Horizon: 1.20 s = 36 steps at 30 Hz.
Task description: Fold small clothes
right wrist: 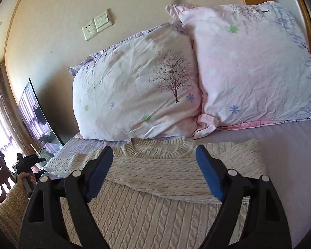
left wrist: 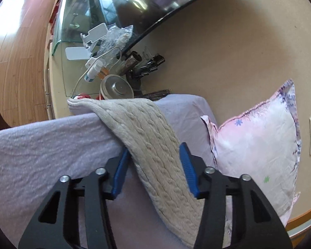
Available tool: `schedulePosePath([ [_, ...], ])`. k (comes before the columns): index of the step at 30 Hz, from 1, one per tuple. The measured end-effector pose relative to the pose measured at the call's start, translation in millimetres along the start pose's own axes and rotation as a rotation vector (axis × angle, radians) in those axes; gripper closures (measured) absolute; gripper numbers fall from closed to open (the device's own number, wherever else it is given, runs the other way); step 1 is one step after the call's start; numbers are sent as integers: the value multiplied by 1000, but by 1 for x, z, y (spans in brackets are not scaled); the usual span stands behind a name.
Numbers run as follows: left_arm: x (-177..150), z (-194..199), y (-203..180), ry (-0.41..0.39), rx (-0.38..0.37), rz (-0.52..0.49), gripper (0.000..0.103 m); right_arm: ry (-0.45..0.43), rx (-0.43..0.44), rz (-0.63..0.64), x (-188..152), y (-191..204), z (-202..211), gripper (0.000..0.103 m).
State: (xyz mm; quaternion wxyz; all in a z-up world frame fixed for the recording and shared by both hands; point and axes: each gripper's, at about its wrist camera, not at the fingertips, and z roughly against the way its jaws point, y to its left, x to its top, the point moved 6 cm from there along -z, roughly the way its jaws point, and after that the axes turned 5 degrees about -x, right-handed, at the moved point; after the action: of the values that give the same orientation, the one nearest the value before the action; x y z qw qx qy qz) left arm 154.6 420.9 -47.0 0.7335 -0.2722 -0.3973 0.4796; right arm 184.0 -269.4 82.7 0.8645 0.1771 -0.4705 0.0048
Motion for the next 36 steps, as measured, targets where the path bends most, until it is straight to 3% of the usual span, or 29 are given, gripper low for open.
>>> schedulePosePath([
  [2, 6, -5, 1, 25, 44, 11, 95, -6, -1, -7, 1, -7, 4, 19],
  [4, 4, -1, -23, 10, 36, -66, 95, -10, -3, -12, 3, -12, 6, 19],
  [7, -33, 8, -109, 24, -88, -321, 96, -12, -10, -34, 5, -20, 4, 19],
  [10, -128, 12, -208, 122, -274, -630, 96, -15, 0, -87, 6, -28, 1, 19],
  [12, -216, 13, -255, 248, -416, -821, 96, 5, -5, -120, 4, -34, -7, 19],
  [14, -313, 7, -277, 419, -513, -987, 94, 67, -4, -169, -2, -42, -23, 18],
  [16, -395, -5, -273, 612, -528, -1118, 92, 155, -3, -236, -12, -55, -42, 18],
  [18, -434, -10, -259, 717, -496, -1186, 92, 237, -20, -310, -24, -76, -55, 26],
  [21, -415, 3, -244, 671, -515, -1146, 92, 311, -48, -404, -38, -107, -67, 45],
  [24, -354, 16, -221, 585, -476, -1010, 86, 361, -56, -491, -51, -129, -79, 53],
  [27, -306, 25, -189, 507, -382, -952, 69, 378, -49, -487, -55, -128, -92, 53],
  [29, -287, 29, -165, 492, -325, -912, 48, 392, -48, -441, -54, -116, -102, 53],
  [31, -277, 34, -145, 490, -293, -876, 42, 423, -37, -375, -56, -103, -113, 68],
  [32, -274, 38, -137, 490, -281, -868, 41, 438, -34, -350, -57, -98, -119, 93],
  [34, -270, 46, -121, 482, -269, -856, 38, 386, -65, -321, -53, -97, -113, 93],
  [36, -269, 52, -111, 486, -271, -838, 36, 284, -103, -375, -37, -112, -90, 94],
])
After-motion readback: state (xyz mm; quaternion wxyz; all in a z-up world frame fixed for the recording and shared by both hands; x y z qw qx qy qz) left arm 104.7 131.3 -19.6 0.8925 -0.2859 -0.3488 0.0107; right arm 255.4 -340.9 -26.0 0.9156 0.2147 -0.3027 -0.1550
